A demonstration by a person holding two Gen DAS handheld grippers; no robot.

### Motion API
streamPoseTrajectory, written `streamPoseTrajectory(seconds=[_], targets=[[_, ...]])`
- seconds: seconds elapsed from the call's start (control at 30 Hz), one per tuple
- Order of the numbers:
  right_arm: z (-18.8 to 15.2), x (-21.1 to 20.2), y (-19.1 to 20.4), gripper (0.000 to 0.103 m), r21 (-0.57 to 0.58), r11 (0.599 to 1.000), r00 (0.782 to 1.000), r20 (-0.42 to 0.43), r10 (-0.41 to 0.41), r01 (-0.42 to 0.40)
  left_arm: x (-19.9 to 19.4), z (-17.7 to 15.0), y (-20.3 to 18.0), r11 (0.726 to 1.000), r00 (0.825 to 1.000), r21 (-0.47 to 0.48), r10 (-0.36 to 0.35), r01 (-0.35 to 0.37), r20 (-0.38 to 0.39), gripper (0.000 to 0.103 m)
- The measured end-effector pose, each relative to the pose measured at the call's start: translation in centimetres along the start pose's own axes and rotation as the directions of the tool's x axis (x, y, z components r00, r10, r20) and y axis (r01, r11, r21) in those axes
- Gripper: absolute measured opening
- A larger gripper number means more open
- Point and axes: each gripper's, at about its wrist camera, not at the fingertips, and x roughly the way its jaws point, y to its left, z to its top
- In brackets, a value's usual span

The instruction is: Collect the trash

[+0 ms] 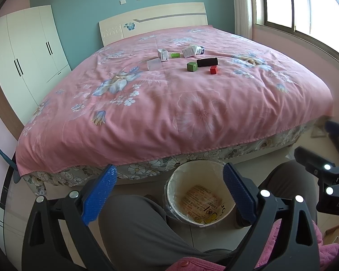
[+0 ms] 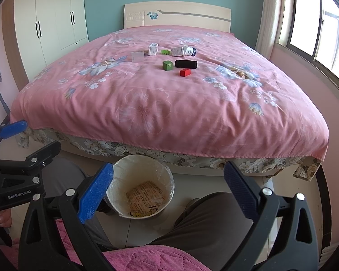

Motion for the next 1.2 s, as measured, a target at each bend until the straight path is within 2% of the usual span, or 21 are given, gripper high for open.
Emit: streamPoseTrajectory(seconds=[0.6, 0.9, 1.07, 1.2], targets=[[0.1, 0.1, 0.1, 0.096, 0.000, 1.000, 1.000, -0.003, 0.000, 0.000, -0.1, 0.2, -0.2, 1.000, 1.000, 0.000, -0.003, 0.003, -0.008, 0.096], [-0.4, 1.7, 0.5, 0.096, 0.002, 1.000, 0.999, -0.040, 0.012, -0.012, 1.6, -0.8, -0.6, 1.000, 0.998, -0.006, -0.014, 0.014, -0.056, 0.096], [0.5, 2.7, 0.2, 0.096, -0.003, 1.000, 0.999, -0.044, 0.013, -0.013, 2.9, 0.3, -0.2, 1.000, 0.997, -0.007, -0.026, 0.025, -0.079, 0.096], [2.9, 3.4, -0.6, 0.096, 0.006, 1.000, 1.000, -0.023, 0.013, -0.013, 4.1, 2.4, 0.5, 1.000, 0.998, -0.013, -0.011, 0.010, -0.067, 0.096]])
